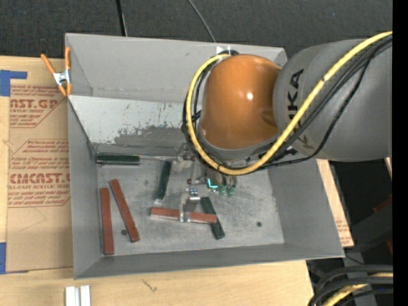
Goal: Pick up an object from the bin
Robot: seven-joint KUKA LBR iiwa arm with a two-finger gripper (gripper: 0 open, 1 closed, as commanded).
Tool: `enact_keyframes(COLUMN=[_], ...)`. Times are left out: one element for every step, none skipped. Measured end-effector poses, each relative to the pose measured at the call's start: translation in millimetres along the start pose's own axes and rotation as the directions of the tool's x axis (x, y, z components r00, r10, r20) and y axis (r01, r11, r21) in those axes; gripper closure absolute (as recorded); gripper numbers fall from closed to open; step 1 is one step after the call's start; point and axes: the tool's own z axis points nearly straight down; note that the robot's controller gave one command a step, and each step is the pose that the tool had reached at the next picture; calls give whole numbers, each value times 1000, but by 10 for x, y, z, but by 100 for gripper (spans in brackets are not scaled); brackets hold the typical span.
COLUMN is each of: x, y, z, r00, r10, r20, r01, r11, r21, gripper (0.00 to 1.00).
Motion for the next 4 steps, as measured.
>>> enact_keyframes(x=[-17,-78,-369,-369], y=[-7,-154,-103,-102], z=[-40,449,1420,1420], r00=[1000,998,999,999], r10=[1,-68,-19,-19], r20=[8,14,37,37], r01=[-1,68,19,19], r11=[1000,998,1000,1000], r21=[-1,-1,-4,-4], gripper=[0,0,100,100])
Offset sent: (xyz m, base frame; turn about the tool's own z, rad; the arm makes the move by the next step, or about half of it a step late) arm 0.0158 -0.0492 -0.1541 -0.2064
